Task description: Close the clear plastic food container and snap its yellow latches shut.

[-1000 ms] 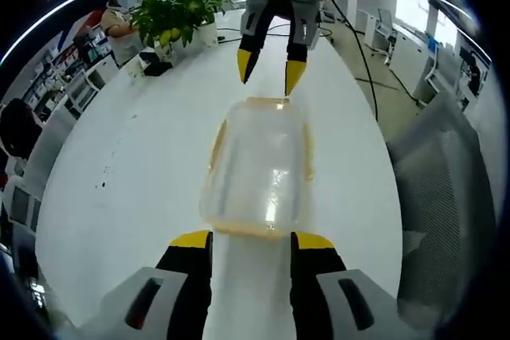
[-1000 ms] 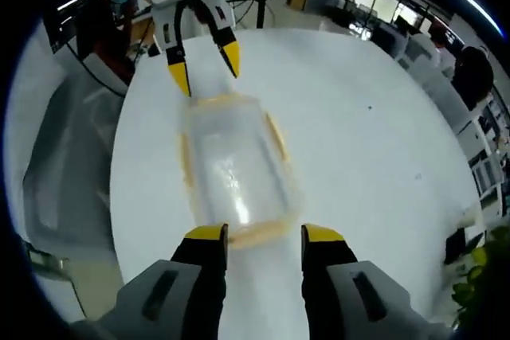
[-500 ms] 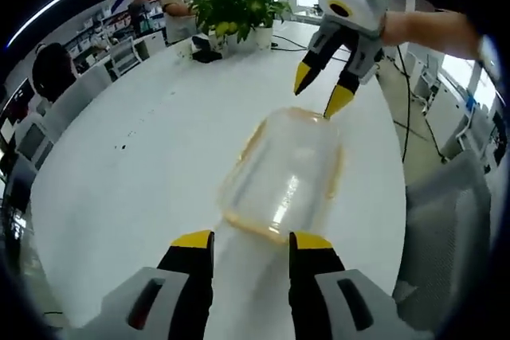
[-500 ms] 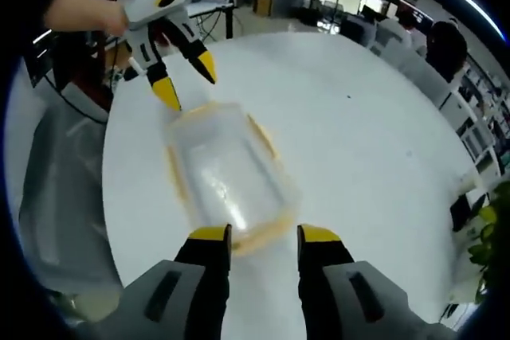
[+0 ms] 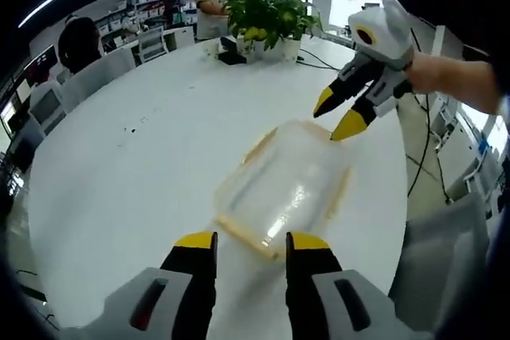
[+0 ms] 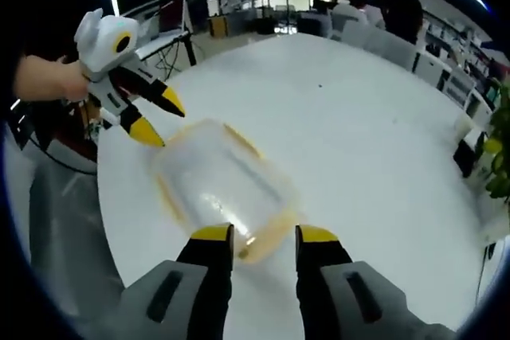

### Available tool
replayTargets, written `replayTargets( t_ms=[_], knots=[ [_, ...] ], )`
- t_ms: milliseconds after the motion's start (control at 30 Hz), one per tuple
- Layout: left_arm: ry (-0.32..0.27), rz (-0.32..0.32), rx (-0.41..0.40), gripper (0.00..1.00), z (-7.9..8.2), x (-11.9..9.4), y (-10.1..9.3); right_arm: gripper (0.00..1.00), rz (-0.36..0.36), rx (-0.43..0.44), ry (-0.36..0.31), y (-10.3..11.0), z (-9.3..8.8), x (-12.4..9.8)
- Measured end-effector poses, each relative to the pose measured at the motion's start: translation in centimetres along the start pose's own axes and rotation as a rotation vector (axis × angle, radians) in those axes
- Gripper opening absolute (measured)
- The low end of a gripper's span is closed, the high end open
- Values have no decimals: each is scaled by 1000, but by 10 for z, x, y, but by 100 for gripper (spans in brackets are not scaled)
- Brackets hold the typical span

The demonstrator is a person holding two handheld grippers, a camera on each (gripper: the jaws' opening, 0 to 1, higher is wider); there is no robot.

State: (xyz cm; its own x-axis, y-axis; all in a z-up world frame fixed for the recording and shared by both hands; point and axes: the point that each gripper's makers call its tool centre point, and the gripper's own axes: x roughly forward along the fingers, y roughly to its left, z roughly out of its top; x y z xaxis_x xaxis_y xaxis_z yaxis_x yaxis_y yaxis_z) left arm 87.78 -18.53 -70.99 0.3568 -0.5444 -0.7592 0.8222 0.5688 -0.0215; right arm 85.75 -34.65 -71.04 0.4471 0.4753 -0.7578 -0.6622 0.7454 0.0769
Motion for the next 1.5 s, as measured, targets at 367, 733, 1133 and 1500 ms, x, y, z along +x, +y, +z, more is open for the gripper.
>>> replayTargets(
  t_ms=[367,733,1133,1500],
  knots=[
    [-40,3,-139,25,-2,3,-6,24,-6,163,-76,1,1,4],
    [-57,1,-205,24,-1,4,-10,24,2,262,-123,4,-1,3],
    [-67,4,-341,25,-3,8,-11,25,6,383,-134,3,-2,5],
    [-64,12,-406,25,-3,9,-11,24,-1,464,-144,2,-2,6]
  ],
)
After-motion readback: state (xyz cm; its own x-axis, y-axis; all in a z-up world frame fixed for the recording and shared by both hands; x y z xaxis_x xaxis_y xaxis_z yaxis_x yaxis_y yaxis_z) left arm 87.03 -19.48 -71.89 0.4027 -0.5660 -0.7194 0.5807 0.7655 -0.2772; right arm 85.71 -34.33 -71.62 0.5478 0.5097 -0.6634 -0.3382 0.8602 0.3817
